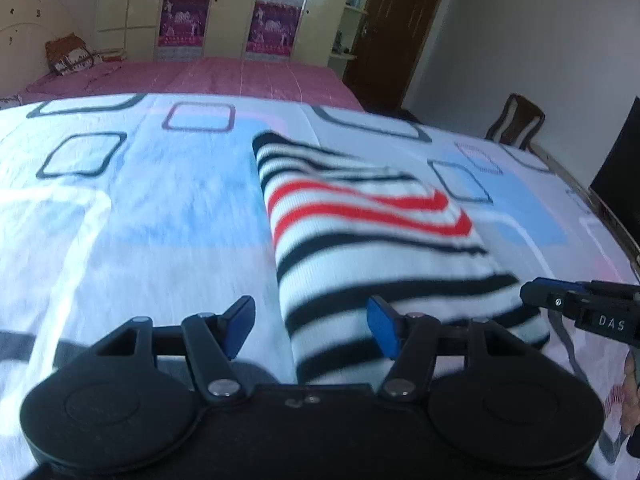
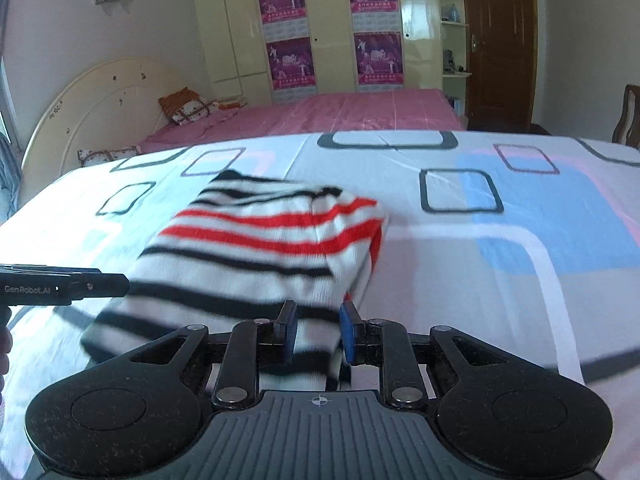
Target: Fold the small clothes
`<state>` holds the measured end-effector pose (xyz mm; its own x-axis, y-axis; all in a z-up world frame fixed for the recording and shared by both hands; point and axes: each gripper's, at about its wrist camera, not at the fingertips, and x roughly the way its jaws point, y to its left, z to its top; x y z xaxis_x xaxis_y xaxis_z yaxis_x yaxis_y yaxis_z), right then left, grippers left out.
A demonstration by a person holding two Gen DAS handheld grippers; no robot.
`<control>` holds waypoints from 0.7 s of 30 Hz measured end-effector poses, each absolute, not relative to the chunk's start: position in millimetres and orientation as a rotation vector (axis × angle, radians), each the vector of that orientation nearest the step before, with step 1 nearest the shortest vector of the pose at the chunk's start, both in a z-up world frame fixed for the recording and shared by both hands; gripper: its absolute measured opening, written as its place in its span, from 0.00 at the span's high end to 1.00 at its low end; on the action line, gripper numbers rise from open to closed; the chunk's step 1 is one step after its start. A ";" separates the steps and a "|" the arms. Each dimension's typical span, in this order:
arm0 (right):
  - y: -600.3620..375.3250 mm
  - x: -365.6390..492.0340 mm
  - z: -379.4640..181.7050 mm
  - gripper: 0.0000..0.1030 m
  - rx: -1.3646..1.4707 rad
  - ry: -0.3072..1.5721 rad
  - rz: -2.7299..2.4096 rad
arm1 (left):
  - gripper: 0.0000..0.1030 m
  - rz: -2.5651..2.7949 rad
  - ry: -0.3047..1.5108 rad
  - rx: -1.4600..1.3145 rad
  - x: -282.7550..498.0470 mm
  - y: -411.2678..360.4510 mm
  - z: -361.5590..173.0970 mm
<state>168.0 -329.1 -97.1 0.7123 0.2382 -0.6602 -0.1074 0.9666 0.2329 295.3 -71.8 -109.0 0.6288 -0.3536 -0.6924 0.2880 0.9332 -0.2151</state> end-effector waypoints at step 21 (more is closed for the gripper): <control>-331.5 147.8 -129.1 0.79 0.352 0.902 0.121 | 0.50 -0.436 0.879 -0.083 303.9 -63.8 -132.7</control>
